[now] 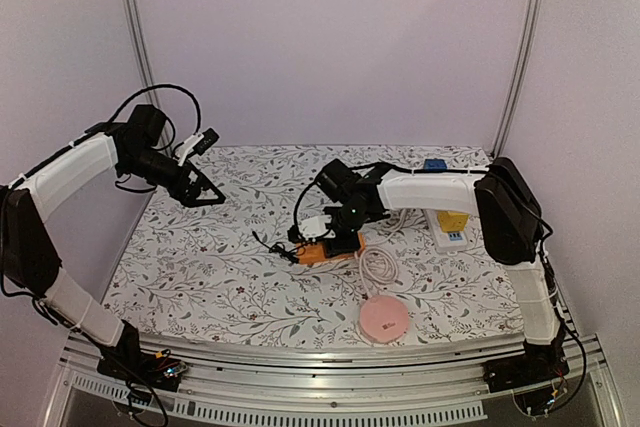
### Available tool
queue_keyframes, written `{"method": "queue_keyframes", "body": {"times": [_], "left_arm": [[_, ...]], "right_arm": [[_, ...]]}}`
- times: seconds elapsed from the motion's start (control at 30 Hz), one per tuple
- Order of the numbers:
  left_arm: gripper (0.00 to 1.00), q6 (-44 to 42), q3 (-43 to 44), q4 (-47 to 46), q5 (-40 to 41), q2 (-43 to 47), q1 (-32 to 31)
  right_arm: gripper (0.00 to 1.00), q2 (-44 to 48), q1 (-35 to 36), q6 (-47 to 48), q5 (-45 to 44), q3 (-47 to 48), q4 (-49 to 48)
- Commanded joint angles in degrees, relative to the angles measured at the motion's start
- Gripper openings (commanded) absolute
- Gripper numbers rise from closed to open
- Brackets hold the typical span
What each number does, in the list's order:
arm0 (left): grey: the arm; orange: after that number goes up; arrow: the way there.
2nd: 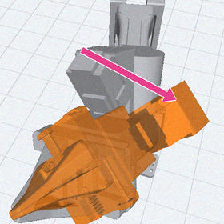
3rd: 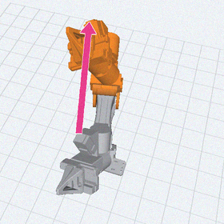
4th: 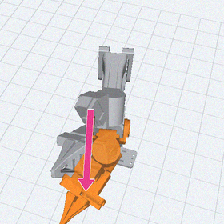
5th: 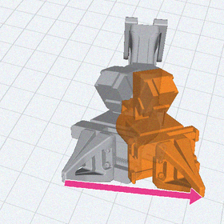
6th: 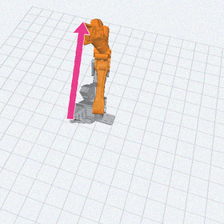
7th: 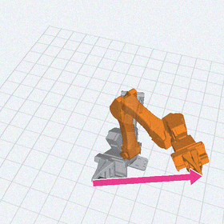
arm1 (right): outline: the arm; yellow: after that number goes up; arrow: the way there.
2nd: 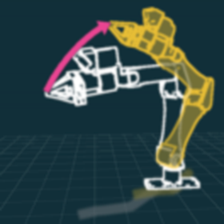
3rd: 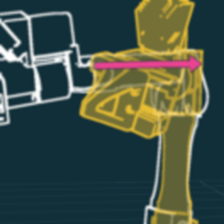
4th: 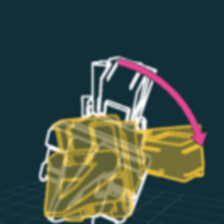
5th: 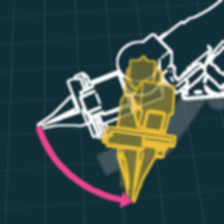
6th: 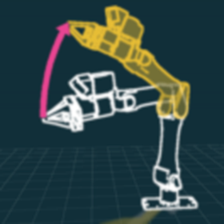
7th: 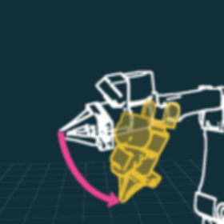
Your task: Insert the plug
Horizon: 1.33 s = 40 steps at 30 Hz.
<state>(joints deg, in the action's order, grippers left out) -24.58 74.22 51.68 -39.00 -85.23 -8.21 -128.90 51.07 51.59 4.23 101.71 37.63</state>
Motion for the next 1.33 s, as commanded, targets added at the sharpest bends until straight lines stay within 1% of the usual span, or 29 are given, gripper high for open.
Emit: {"method": "queue_keyframes", "body": {"times": [0.0, 0.03, 0.07, 0.1, 0.13, 0.17, 0.27, 0.33, 0.43, 0.5, 0.57, 0.63, 0.67, 0.7, 0.73, 0.8, 0.87, 0.93, 1.0, 1.1, 1.17, 1.3], "left_arm": [[0.99, 0.2, 1.4, -0.3, 0.8, -0.2, 0.6], [0.99, 0.1, 1.3, -0.2, 0.8, -0.1, 0.6], [0.99, 0.0, 1.2, -0.2, 1.0, 0.0, 0.6], [0.99, 0.0, 1.2, -0.2, 1.1, 0.1, 0.6], [0.99, -0.2, 1.1, -0.2, 1.2, 0.2, 0.7], [1.00, -0.2, 1.1, -0.2, 1.3, 0.2, 0.7], [1.00, -0.4, 0.9, -0.2, 1.5, 0.4, 0.8], [0.99, -0.5, 0.8, -0.2, 1.5, 0.4, 1.0], [1.00, -0.7, 0.3, -0.8, 1.4, 0.7, 1.8], [0.99, -0.2, -0.4, -1.9, 1.7, 1.0, 3.0], [1.00, 0.8, -1.7, -4.0, 3.3, 1.7, 4.6], [0.99, 2.8, -3.7, -7.2, 6.4, 2.6, 6.7], [0.99, 3.8, -5.3, -9.2, 7.5, 3.2, 7.8], [0.99, 4.9, -6.8, -11.3, 8.9, 3.9, 9.4], [1.00, 6.2, -8.3, -13.8, 10.6, 4.6, 11.6], [1.00, 8.8, -11.7, -19.1, 14.3, 5.9, 14.8], [1.00, 11.1, -14.6, -23.3, 15.9, 6.6, 18.2], [1.00, 14.4, -17.5, -27.9, 16.4, 7.0, 21.8], [1.00, 17.4, -20.3, -32.3, 17.4, 7.0, 24.2], [0.99, 21.6, -24.5, -39.0, 23.6, 7.1, 25.2], [0.99, 24.0, -26.8, -43.3, 26.4, 7.0, 25.2], [1.00, 26.2, -29.6, -47.0, 26.4, 6.7, 25.1]], "right_arm": [[0.45, -3.7, -2.6, 2.1, -3.8, 2.1, 1.1], [0.50, -3.9, -2.8, 1.7, -3.9, 2.8, 1.0], [0.59, -3.9, -2.8, 1.0, -4.0, 3.3, 0.8], [0.72, -3.9, -2.8, 0.4, -3.9, 3.8, 0.7], [0.90, -3.7, -2.8, -0.9, -3.6, 4.2, 0.7], [0.98, -3.0, -2.8, -2.1, -2.9, 4.4, 0.5], [0.99, -0.1, -2.9, -6.5, -0.7, 4.2, -1.6], [0.99, 3.5, -2.8, -10.0, 1.6, 3.6, -3.8], [0.99, 11.0, -3.7, -19.0, 3.7, 1.8, -9.4], [0.99, 15.3, -6.3, -29.5, 4.2, 1.1, -12.5], [0.99, 19.4, -11.9, -39.9, 3.3, 0.3, -13.0], [0.99, 23.5, -17.7, -53.2, -1.3, -2.9, -12.8], [0.99, 25.0, -20.6, -56.9, -4.6, -5.4, -12.9], [0.99, 27.3, -24.0, -62.7, -7.4, -9.2, -13.3], [0.99, 29.2, -27.6, -65.9, -8.7, -13.4, -14.2], [0.99, 35.5, -35.2, -75.5, -8.8, -25.0, -17.3], [0.99, 41.4, -42.7, -82.4, -8.8, -34.5, -20.2], [0.99, 46.4, -48.3, -87.2, -11.3, -42.4, -22.1], [0.99, 51.4, -49.9, -87.1, -18.6, -48.0, -22.5], [0.99, 56.7, -49.9, -80.9, -25.2, -52.7, -22.3], [0.99, 58.5, -50.0, -79.5, -28.8, -55.0, -22.4], [0.99, 59.4, -50.0, -77.9, -32.5, -58.8, -24.5]]}}
